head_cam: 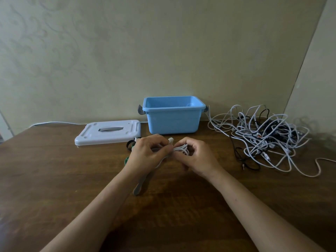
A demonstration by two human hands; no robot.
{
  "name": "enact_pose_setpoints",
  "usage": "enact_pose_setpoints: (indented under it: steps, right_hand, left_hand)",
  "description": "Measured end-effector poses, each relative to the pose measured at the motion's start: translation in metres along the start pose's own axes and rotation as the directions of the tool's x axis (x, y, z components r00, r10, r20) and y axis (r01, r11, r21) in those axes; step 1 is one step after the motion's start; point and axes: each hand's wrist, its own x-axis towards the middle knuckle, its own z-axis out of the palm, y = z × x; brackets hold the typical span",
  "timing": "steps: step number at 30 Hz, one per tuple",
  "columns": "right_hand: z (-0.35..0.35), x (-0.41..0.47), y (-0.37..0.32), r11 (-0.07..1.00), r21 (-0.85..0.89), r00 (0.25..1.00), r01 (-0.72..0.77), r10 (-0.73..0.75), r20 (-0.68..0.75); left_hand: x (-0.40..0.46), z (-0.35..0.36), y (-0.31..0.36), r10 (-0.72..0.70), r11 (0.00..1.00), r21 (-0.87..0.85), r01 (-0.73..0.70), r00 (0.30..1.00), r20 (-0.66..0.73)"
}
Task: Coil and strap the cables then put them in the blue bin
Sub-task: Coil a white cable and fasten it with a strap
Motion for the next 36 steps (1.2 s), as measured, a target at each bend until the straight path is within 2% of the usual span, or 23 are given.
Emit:
enact_pose_setpoints:
  steps: [6,12,20,27,31,36]
  right_hand:
    - [0.0025,0.0021,0.0013,0.996,0.017,0.995,-0.087,0.086,0.044]
    - [-0.0013,0.0014,-0.0028,0.996,0.073,0.992,-0.052,0.043,0.123]
    - [-0.0019,-0.0004,-0.0021,1.000,0.010,0.998,-0.002,0.001,0.059]
    - [-0.0020,-0.0007,-0.0029,0.998,0.030,0.997,-0.053,0.051,0.051]
    - [-0.0014,-0.0008,-0.0049,0.989,0.063,0.989,-0.137,0.133,0.058]
    - [-0.0019,-0.0017,-0.0078,0.952,0.206,0.974,-0.227,0.217,0.070]
  left_hand:
    - [0.0003,0.0026,0.0016,-0.066,0.998,-0.008,0.066,0.998,-0.014]
    - [0.0001,-0.0040,0.0020,-0.114,0.991,-0.081,0.107,0.990,-0.079]
    - [-0.0006,-0.0028,0.0069,-0.092,0.994,-0.056,0.090,0.995,-0.026]
    - [-0.0009,-0.0034,0.0057,0.003,1.000,0.024,-0.003,1.000,-0.001]
    - [-0.0018,-0.0053,0.0033,0.119,0.985,0.127,-0.117,0.993,-0.005]
    - [-0.0026,-0.0067,0.0035,0.215,0.958,0.197,-0.211,0.977,-0.001]
